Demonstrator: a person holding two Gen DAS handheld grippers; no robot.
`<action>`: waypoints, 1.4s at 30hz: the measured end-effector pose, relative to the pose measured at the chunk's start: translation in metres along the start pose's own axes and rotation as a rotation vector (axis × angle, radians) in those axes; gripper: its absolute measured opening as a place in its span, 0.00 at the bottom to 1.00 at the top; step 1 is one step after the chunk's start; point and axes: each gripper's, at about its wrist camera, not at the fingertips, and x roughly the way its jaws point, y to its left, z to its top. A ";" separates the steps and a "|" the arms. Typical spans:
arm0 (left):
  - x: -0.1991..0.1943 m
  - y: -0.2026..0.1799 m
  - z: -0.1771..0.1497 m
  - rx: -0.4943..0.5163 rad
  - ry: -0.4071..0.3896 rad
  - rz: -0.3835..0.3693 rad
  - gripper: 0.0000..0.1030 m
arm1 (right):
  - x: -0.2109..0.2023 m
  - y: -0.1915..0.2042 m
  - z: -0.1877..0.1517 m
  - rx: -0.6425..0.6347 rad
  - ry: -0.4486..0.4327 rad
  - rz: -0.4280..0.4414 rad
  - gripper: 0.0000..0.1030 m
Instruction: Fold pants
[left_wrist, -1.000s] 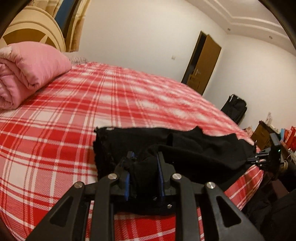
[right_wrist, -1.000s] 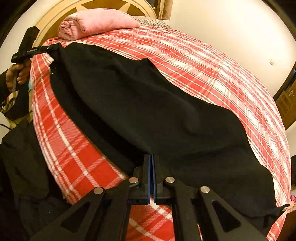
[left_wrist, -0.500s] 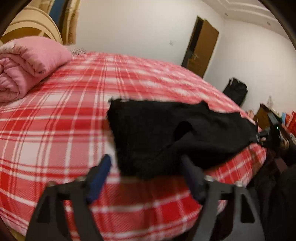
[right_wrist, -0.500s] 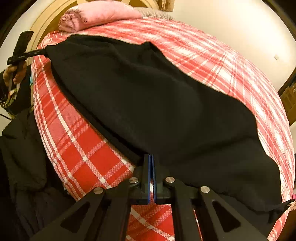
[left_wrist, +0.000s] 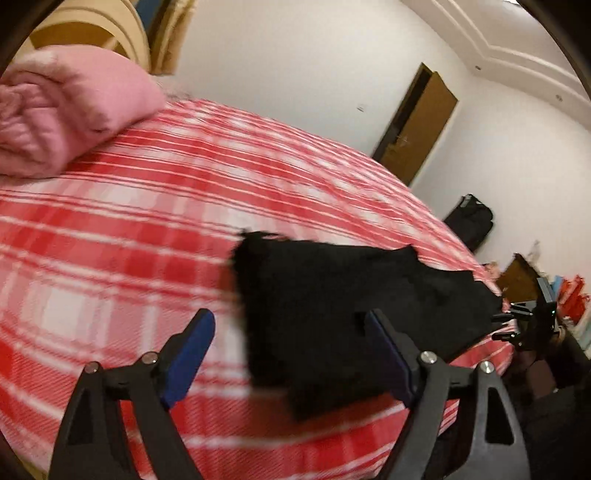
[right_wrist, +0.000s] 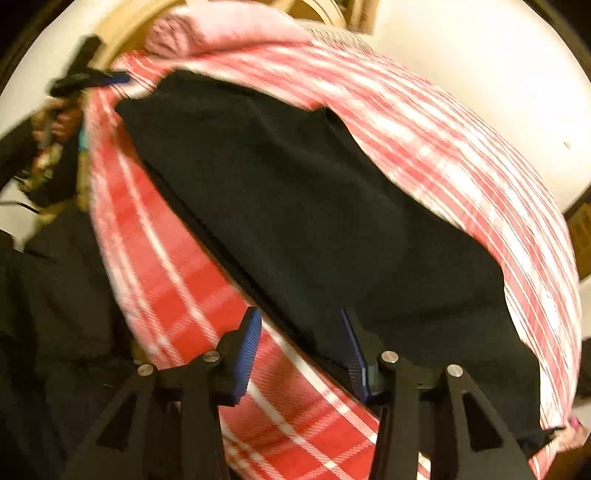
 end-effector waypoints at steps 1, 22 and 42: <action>0.011 -0.003 0.005 0.005 0.018 0.008 0.83 | -0.006 0.000 0.006 0.004 -0.023 0.027 0.44; 0.066 -0.006 0.056 0.044 0.078 0.053 0.12 | 0.156 -0.070 0.186 0.419 -0.041 0.174 0.03; -0.007 -0.028 0.019 0.036 -0.139 0.255 0.76 | 0.055 -0.007 0.107 0.143 -0.131 0.126 0.56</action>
